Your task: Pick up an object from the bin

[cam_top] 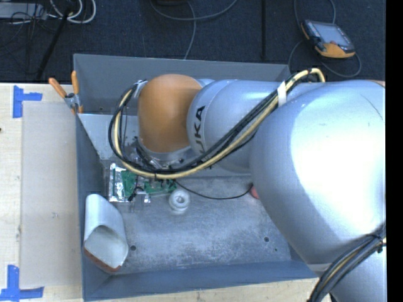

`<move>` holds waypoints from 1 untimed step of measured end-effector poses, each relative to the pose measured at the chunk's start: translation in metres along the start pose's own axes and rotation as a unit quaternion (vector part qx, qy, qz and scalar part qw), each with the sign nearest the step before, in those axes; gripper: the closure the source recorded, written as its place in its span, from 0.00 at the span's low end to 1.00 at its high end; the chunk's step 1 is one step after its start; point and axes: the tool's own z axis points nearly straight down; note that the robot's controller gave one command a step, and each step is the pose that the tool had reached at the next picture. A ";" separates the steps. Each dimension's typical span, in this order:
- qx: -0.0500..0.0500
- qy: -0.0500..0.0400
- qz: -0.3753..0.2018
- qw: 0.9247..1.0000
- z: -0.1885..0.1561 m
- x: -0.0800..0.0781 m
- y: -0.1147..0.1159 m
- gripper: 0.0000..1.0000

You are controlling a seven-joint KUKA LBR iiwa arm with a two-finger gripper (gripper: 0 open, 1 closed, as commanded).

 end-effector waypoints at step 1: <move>-0.001 -0.001 0.001 1.000 -0.003 0.000 0.000 1.00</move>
Offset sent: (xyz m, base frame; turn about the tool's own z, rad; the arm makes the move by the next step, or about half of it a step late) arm 0.0000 0.0000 0.0000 0.0000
